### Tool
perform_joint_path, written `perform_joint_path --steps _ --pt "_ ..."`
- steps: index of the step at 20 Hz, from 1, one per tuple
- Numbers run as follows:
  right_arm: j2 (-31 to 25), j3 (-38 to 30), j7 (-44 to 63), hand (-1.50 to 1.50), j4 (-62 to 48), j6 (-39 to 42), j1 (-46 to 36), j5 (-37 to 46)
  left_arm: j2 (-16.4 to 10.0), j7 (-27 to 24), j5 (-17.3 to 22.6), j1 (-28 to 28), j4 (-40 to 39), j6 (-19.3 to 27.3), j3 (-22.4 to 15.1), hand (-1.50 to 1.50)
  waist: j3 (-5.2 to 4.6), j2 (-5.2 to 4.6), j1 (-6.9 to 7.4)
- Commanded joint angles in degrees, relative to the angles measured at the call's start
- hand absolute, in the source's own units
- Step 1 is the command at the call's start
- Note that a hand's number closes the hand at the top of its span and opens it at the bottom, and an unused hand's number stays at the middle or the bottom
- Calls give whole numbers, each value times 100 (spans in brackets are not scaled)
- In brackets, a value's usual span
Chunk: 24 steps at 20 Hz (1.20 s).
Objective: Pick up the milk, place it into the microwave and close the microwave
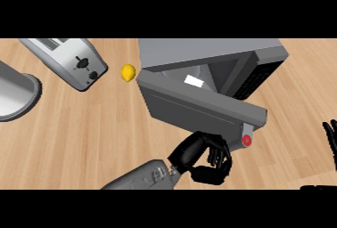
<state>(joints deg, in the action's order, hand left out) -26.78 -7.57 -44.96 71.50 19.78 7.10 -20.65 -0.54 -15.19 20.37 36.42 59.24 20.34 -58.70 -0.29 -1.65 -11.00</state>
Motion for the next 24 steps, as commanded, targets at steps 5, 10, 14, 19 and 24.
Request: perform_joint_path --steps 5,10,14,19,24 --pt "-326 51 140 -150 292 313 -235 -82 51 -81 572 943 -178 568 199 150 8 -68 -405" --pt "-290 107 257 -150 431 340 -463 -234 50 -21 862 1512 -486 635 399 150 20 -153 -625" --pt "-449 79 328 -150 486 581 -655 -426 49 -34 1020 1809 -733 711 452 150 35 -220 -785" --pt "-524 149 537 -150 576 680 -922 -572 46 78 1273 2233 -981 758 556 150 36 -264 -887" --pt "-647 223 691 -150 644 853 -1093 -682 44 110 1435 2514 -1204 862 574 150 42 -308 -1083"
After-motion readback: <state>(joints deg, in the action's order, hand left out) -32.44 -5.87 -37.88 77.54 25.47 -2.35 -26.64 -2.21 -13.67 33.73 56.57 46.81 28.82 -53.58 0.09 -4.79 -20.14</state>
